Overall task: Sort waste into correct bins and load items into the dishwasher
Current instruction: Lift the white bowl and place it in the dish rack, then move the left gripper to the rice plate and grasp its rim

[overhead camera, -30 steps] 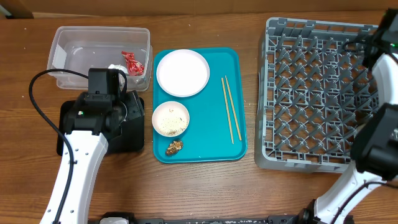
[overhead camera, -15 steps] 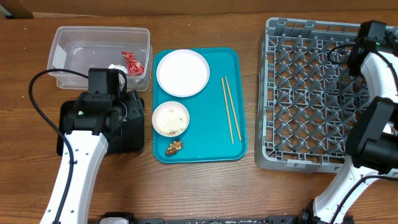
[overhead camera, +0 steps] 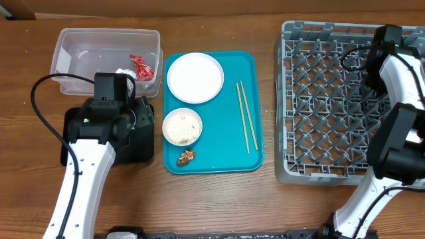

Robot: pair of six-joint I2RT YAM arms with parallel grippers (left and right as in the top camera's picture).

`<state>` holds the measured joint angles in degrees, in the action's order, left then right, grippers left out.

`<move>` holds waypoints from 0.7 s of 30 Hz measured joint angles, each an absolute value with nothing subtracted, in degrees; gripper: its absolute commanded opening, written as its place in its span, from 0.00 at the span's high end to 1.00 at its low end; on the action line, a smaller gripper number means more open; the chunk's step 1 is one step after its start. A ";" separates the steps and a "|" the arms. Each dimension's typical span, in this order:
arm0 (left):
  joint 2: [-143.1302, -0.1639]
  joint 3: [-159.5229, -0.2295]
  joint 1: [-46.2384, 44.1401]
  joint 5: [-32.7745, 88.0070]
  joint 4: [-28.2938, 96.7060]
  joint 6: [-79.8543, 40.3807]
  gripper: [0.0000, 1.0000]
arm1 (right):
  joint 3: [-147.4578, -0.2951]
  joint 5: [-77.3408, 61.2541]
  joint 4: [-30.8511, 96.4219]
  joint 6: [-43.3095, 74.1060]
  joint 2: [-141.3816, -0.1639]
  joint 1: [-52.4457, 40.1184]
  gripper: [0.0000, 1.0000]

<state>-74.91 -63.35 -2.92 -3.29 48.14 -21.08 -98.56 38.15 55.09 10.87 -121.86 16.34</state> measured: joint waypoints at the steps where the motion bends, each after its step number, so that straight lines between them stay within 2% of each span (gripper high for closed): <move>1: -74.91 -63.35 -2.92 -3.29 48.12 -21.08 0.30 | -98.56 37.45 55.05 10.81 -121.69 16.38 0.57; 4: -74.91 -63.35 -2.92 -3.27 48.16 -21.08 0.29 | -98.56 34.20 54.72 10.72 -120.29 16.40 0.49; 7: -74.91 -63.35 -2.92 -3.29 48.23 -21.08 0.27 | -98.45 29.02 54.30 11.05 -116.88 16.23 0.28; 8: -74.91 -63.35 -2.92 -3.29 48.27 -21.08 0.26 | -98.45 27.18 54.22 10.94 -115.48 16.16 0.26; 15: -74.91 -63.35 -2.92 -3.27 48.47 -21.08 0.17 | -98.48 6.66 55.83 8.43 -105.38 13.93 0.26; 21: -74.91 -63.35 -2.92 -3.29 50.00 -21.10 0.11 | -98.43 -5.91 59.22 7.62 -104.92 5.54 0.21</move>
